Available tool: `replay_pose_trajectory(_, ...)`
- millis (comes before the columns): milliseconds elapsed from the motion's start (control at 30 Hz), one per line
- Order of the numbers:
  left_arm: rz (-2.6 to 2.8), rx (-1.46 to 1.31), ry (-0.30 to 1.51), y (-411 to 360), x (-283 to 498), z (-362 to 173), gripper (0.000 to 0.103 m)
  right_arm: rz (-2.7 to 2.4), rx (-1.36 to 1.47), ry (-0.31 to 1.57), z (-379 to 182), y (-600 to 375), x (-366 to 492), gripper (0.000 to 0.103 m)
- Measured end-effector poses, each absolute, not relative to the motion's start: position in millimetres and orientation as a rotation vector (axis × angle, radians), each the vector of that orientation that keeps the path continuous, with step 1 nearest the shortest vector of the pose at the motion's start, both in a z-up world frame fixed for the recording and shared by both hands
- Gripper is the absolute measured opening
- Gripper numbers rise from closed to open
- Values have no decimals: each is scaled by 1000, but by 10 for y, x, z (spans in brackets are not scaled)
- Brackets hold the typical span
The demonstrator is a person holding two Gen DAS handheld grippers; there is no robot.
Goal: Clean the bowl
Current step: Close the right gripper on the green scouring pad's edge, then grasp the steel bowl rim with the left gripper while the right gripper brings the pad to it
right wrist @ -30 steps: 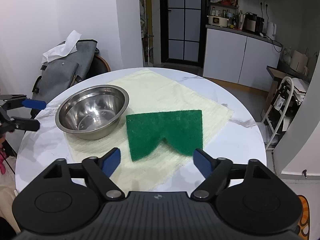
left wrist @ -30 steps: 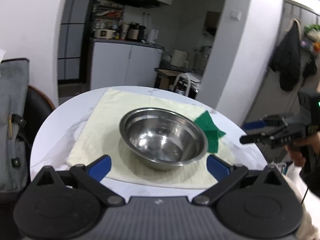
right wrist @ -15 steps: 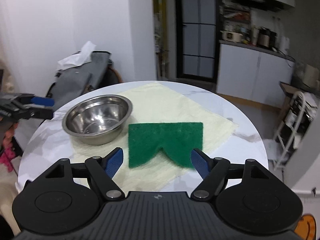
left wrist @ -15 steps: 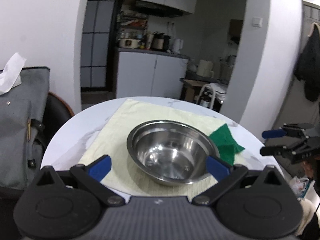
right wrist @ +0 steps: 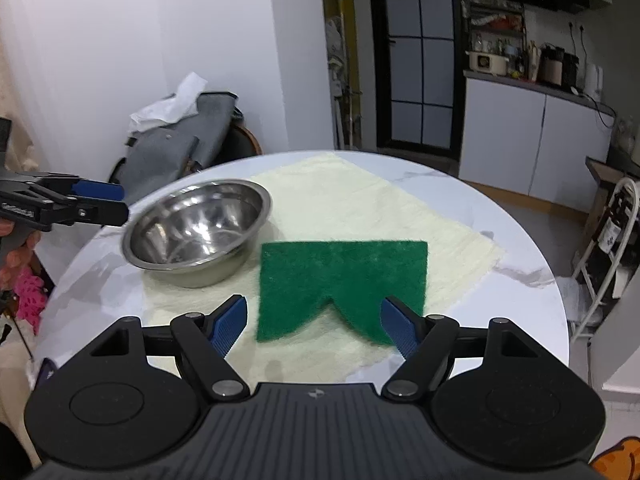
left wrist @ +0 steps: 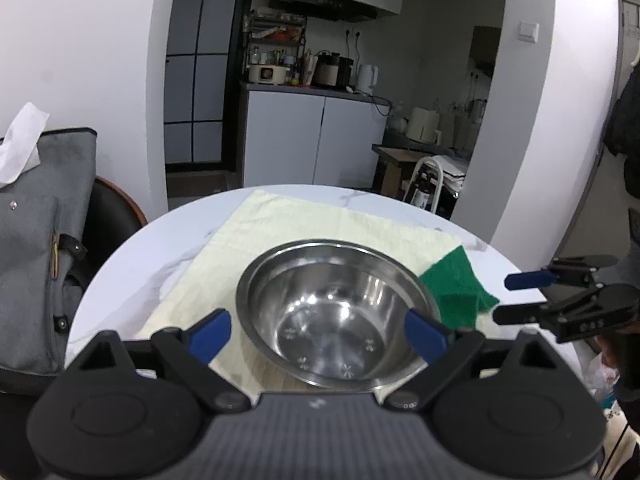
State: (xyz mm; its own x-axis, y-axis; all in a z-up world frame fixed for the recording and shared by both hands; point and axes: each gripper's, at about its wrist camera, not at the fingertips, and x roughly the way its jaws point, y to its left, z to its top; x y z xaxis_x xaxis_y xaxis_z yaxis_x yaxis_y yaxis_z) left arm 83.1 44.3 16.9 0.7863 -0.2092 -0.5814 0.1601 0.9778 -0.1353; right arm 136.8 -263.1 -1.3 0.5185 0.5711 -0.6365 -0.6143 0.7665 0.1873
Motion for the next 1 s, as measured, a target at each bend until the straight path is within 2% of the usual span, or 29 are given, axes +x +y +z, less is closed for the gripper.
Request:
replay_pose_trajectory(267, -216, -124, 633, 498, 960, 29, 95, 639, -49, 781, -146, -2400, 1507, 70)
replay_pose_trajectory(400, -228, -140, 607, 559, 923, 4, 97, 575, -97, 782, -222, -2291, 1539, 30)
replay_pose_trajectory(600, -237, -158, 626, 624, 948, -47, 97, 570, -77, 798, -249, -2255, 1547, 27)
replay_pose_trajectory(700, -246, -167, 627, 641, 952, -40, 97, 569, -113, 802, -279, -2213, 1543, 8)
replay_pose_trajectory(1000, -244, -192, 654, 634, 963, -75, 97, 582, -130, 722, -23, -2304, 1471, 7)
